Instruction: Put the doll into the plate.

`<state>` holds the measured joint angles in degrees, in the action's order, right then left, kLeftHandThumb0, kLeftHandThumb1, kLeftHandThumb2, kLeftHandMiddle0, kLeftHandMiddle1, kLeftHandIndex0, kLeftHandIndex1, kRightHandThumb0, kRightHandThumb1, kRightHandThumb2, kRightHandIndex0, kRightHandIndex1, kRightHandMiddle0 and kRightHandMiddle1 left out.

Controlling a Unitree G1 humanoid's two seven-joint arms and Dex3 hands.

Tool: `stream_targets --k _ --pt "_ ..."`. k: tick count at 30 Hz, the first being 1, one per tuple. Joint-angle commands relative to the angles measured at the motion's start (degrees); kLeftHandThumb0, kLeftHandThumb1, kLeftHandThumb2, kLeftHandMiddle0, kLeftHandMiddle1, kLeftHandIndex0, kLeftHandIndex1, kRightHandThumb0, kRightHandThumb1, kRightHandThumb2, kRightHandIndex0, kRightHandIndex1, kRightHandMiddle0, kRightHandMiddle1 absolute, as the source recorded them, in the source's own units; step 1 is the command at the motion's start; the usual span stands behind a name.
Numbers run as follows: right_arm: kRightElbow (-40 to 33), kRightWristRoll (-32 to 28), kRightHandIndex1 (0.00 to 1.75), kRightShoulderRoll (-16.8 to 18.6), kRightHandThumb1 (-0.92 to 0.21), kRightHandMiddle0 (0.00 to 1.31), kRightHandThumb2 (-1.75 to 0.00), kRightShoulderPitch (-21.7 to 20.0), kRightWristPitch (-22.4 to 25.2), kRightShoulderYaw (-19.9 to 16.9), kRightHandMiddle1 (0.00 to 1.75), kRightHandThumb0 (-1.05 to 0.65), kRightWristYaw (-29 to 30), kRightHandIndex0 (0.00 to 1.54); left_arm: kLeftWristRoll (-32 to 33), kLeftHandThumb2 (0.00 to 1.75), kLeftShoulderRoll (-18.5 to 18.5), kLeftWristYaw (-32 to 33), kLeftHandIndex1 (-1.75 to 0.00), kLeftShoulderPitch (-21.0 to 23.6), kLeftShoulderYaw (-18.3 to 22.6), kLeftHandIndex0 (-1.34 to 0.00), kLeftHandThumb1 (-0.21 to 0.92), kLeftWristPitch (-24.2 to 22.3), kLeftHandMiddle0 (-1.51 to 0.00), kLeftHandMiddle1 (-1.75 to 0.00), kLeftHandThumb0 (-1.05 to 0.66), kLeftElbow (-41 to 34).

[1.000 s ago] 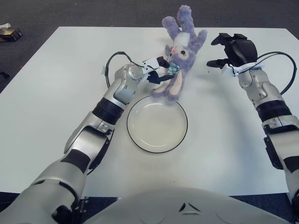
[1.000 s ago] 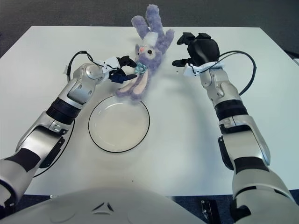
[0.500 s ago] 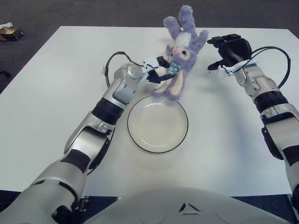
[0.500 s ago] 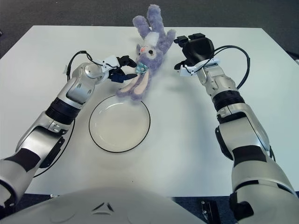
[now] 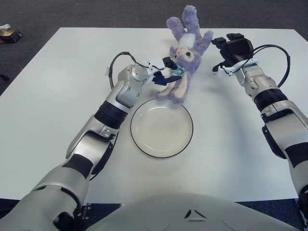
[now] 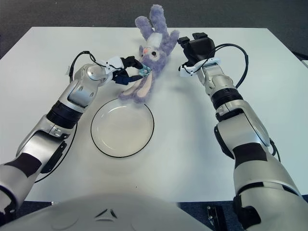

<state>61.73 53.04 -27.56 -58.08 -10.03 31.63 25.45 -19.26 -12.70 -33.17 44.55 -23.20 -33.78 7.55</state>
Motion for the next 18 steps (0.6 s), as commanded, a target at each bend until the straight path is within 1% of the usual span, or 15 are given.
stream_targets --k 1,5,8,13,15,18 --pt "1.79 0.3 0.0 0.91 -0.78 0.41 0.0 -1.94 0.73 0.83 0.12 -0.5 1.19 0.36 0.33 0.47 -0.62 -0.83 -0.95 -0.63 -0.11 -0.17 0.92 -1.05 -0.12 -1.63 -0.77 -1.56" --pt "3.18 0.34 0.0 1.56 -0.78 0.41 0.0 -2.53 1.3 1.37 0.1 -0.52 2.35 0.35 0.47 0.46 -1.03 -1.45 -0.96 -0.82 -0.54 -0.17 0.92 -1.81 -0.12 -1.62 -0.77 -2.64" --pt "4.22 0.79 0.0 2.16 -0.78 0.41 0.0 -2.92 2.48 2.05 0.09 -0.55 4.74 0.35 0.43 0.47 -1.85 -2.72 -0.96 -0.83 -1.37 -0.18 0.92 -2.54 -0.19 -1.49 -0.76 -3.74" --pt "5.25 1.23 0.0 2.76 -0.78 0.41 0.0 -3.3 3.92 3.12 0.08 -0.57 8.36 0.36 0.36 0.48 -2.74 -4.01 -0.95 -0.73 -2.35 -0.19 0.92 -3.46 -0.26 -1.35 -0.75 -4.86" --pt "5.55 1.16 0.0 2.85 -0.78 0.41 0.0 -3.42 4.02 3.36 0.08 -0.58 8.83 0.36 0.41 0.48 -2.86 -4.09 -0.95 -0.7 -2.48 -0.19 0.92 -3.65 -0.28 -1.32 -0.75 -5.01" --pt "5.74 1.43 0.0 3.82 -0.78 0.41 0.0 -3.63 5.49 3.73 0.07 -0.58 12.2 0.36 0.56 0.49 -3.03 -4.99 -0.98 -0.48 -2.92 -0.2 0.92 -5.04 -0.29 -1.3 -0.75 -5.38"
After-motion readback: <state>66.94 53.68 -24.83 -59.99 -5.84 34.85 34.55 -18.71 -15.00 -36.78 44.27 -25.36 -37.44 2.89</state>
